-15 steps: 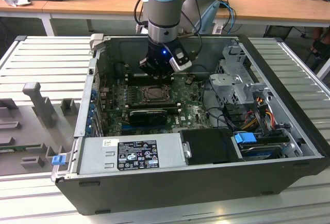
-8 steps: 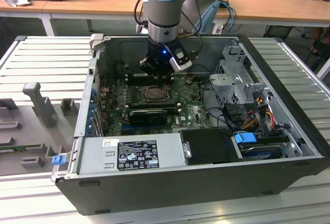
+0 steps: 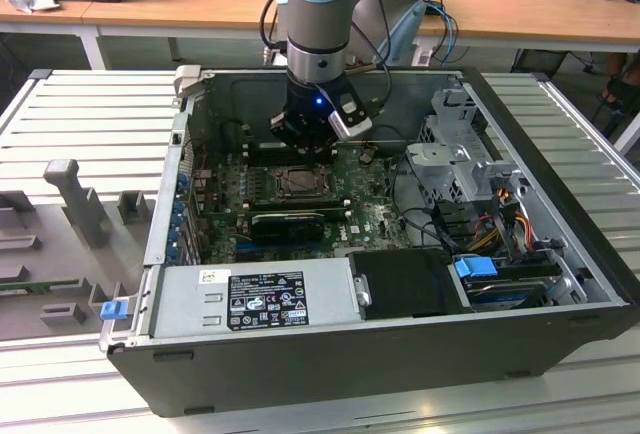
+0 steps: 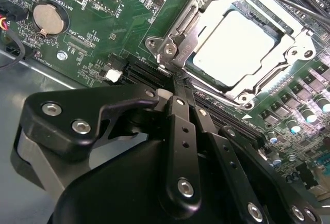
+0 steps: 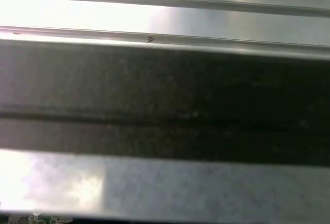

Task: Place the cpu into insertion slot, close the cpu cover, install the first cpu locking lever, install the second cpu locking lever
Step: 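Install the first cpu locking lever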

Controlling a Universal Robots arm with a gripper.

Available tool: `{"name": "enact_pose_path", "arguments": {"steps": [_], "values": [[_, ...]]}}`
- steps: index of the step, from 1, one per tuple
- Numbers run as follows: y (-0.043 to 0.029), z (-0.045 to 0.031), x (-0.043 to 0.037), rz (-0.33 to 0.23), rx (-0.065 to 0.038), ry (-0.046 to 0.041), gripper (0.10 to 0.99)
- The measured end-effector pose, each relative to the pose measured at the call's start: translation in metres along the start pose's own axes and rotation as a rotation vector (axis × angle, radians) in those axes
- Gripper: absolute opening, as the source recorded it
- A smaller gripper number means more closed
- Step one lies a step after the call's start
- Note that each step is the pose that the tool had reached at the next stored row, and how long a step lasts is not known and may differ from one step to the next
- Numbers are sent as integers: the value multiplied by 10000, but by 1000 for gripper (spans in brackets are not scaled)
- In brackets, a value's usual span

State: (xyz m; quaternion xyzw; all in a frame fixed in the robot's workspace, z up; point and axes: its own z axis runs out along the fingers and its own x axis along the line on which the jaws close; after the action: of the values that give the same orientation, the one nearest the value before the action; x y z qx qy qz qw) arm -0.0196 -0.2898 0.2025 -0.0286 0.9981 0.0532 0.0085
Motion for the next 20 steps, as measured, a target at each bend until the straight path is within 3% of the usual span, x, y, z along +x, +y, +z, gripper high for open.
{"name": "enact_pose_path", "arguments": {"steps": [14,20], "values": [[-9,6,1,0,50,2,106],[5,-119,-2,-1,49,1,106]]}}
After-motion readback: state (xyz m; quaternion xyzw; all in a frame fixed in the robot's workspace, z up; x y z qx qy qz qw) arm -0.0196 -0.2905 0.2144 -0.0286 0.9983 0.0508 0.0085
